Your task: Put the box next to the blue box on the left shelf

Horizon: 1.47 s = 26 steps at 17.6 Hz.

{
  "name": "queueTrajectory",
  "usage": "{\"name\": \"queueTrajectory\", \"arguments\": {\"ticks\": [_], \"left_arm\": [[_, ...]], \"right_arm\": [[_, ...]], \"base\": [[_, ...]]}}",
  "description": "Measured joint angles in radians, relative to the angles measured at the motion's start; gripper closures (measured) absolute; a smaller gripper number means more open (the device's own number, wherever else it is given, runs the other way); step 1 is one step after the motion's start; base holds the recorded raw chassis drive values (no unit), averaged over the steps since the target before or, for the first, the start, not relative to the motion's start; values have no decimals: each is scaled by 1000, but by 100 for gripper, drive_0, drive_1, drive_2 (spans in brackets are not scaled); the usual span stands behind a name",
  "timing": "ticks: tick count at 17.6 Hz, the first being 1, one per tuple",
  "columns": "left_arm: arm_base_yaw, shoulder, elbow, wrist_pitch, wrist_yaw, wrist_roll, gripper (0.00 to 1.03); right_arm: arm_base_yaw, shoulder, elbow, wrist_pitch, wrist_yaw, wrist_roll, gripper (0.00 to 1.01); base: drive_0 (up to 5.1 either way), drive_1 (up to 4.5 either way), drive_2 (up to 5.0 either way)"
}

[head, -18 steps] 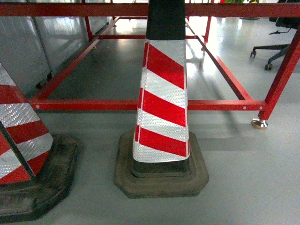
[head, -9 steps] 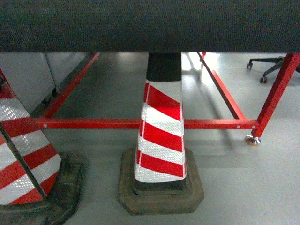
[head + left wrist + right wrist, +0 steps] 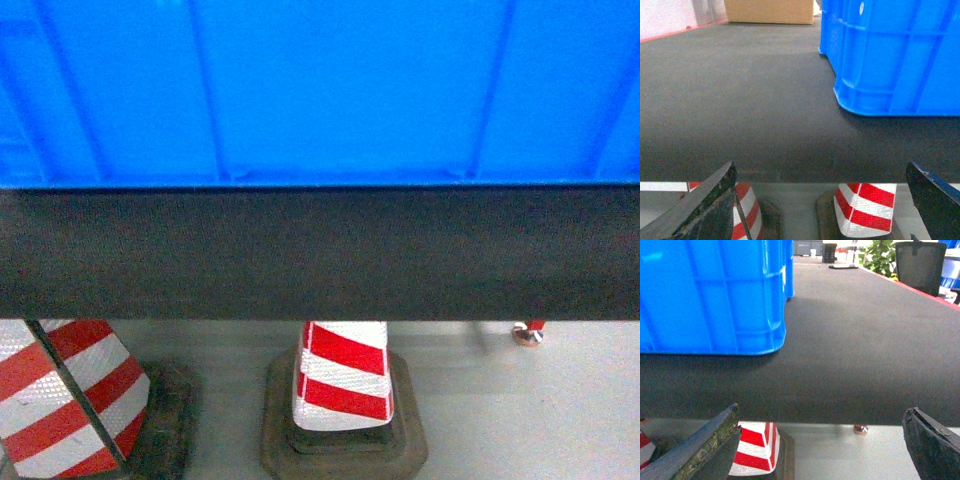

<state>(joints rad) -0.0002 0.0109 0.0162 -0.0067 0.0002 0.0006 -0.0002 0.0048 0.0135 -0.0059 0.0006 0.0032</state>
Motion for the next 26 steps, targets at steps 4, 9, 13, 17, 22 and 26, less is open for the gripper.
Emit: {"name": "queueTrajectory", "arguments": {"ticks": [4,9,13,17,22,26], "left_arm": [[0,0,0,0,-2,0,5],[0,0,0,1,-2,0,5],[0,0,0,12,0,0,5],[0,0,0,1,-1,0,5],[0,0,0,1,-1,0,5],[0,0,0,1,-1,0,5]], "right_arm": [[0,0,0,0,-1,-1,3],[0,0,0,1,-1,-2,3],[0,0,0,9,-1,-1,3],[0,0,0,0,-1,-1,3],[0,0,0,0,-1,-1,3],[0,0,0,0,-1,-1,3]], "base": [[0,0,0],[0,0,0],[0,0,0],[0,0,0],[0,0,0],[0,0,0]]}}
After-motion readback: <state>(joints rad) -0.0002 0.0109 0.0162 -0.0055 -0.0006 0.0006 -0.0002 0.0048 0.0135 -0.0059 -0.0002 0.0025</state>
